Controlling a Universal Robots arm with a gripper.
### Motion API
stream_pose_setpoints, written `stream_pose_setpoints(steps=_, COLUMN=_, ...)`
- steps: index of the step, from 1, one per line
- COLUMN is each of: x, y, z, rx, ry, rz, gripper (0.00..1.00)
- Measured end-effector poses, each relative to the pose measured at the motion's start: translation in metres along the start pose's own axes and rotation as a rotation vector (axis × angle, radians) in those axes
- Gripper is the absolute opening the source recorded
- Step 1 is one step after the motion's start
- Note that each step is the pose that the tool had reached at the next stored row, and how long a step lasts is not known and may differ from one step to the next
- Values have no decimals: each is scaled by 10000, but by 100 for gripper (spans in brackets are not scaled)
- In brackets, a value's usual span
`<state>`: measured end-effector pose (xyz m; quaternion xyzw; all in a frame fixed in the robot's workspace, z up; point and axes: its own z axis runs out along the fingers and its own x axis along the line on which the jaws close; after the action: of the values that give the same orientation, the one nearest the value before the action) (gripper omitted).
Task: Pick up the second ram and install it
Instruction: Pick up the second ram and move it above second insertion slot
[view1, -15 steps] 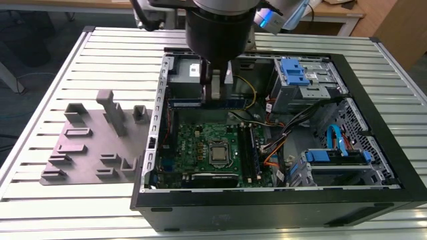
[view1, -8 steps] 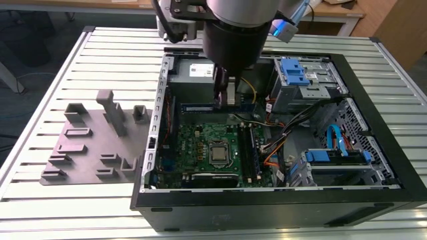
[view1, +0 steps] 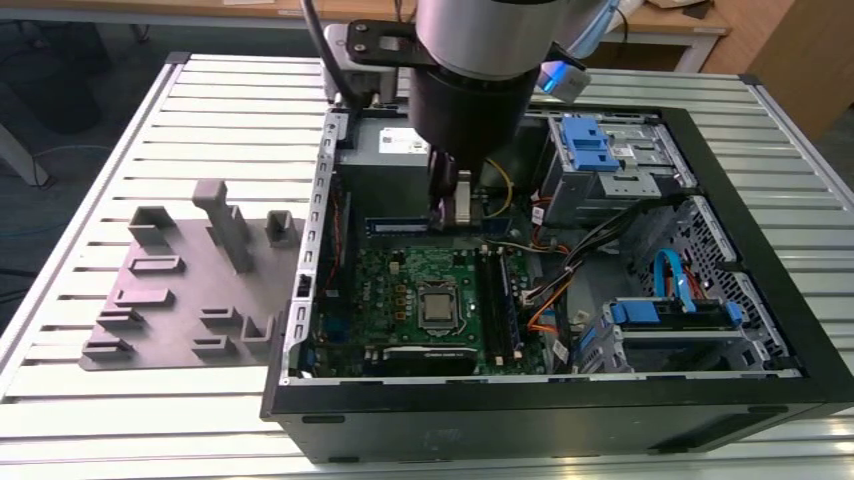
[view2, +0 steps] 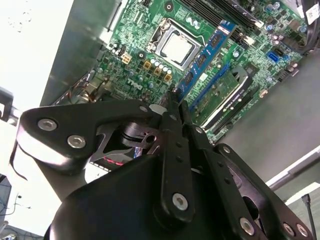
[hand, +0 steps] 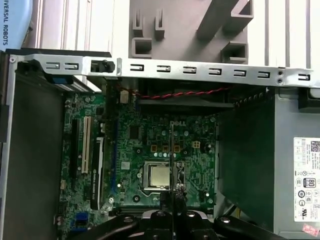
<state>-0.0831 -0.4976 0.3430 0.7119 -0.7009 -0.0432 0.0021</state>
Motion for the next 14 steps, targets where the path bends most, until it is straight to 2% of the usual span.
stream_pose_setpoints(steps=14, x=15, y=-24, z=252, rx=-1, ry=0, rz=0, gripper=11)
